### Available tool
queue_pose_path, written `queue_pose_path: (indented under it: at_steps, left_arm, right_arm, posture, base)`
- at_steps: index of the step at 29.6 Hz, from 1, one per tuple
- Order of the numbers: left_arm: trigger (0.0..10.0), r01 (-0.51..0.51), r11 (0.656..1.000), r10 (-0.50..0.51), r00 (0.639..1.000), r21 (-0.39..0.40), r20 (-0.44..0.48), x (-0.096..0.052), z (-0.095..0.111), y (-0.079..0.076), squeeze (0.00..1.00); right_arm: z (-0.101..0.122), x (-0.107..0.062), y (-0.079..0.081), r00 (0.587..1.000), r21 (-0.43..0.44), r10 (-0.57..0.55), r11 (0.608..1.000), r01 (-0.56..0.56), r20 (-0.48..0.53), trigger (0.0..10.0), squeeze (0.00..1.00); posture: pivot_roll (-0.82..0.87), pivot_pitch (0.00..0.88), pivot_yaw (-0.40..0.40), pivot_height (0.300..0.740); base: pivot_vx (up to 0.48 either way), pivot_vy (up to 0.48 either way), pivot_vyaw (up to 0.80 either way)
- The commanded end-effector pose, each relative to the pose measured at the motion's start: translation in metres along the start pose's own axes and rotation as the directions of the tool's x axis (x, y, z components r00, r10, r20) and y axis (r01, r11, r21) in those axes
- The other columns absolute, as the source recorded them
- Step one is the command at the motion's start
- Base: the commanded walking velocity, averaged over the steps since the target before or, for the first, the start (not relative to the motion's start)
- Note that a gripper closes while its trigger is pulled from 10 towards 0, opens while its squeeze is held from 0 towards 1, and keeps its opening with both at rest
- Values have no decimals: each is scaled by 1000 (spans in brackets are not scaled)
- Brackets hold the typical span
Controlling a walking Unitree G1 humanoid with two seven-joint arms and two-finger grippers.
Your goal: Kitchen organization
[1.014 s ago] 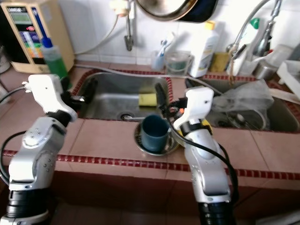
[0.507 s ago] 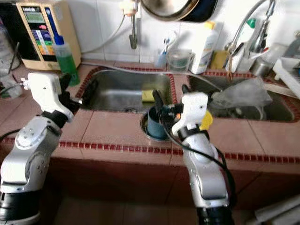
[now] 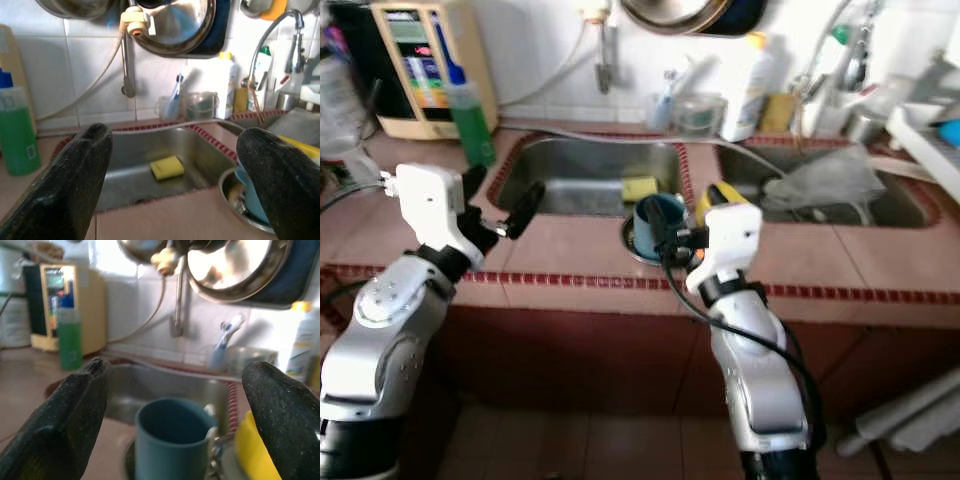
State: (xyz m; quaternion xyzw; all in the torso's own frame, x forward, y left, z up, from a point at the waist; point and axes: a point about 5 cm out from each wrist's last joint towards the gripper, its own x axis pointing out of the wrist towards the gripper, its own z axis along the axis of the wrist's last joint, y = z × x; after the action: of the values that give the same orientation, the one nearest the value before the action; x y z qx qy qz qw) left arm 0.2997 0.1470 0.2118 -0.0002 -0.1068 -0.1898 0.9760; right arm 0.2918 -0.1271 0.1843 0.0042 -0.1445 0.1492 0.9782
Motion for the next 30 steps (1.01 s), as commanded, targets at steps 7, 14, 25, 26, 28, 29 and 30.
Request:
queue_pose_path:
  at_steps: [7,14,25,26,28,29,30]
  left_arm:
    - [10000,23,1000,-23,1000,15,18,2,5,-3,0]
    - [10000,24,999,-25,999,27,30,1,7,-2,0]
    - [10000,92,993,-93,996,76,10,-1,5,-5,0]
    - [10000,99,991,-100,995,86,8,-1,5,-5,0]
    - [10000,129,987,-128,992,96,-16,-2,1,-7,0]
    - [10000,140,986,-138,990,95,-29,-2,-1,-7,0]
    - [10000,140,986,-138,990,95,-29,-2,-1,-7,0]
  right_arm:
    - [4,2,3,1000,-2,10,1000,-10,12,10000,0]
    - [4,3,4,1000,0,14,1000,-14,14,10000,0]
    - [-1,0,4,1000,-6,28,1000,-28,-7,10000,0]
    - [-1,0,4,1000,-7,29,1000,-29,-10,10000,0]
    - [-4,-1,2,999,-11,24,1000,-24,-24,10000,0]
    - [-5,-2,2,1000,-13,15,1000,-15,-28,10000,0]
    - [-5,-2,2,1000,-13,15,1000,-15,-28,10000,0]
  posture:
    - [-62,53,8,740]
    - [-58,50,11,740]
    - [-54,56,11,740]
    - [-55,57,12,740]
    - [-56,60,15,740]
    - [-60,59,17,740]
    - [-60,59,17,740]
  base:
    - [0,-137,0]
    - [379,0,0]
    - [0,0,0]
    - [0,0,0]
    - [0,0,0]
    - [0,0,0]
    - [0,0,0]
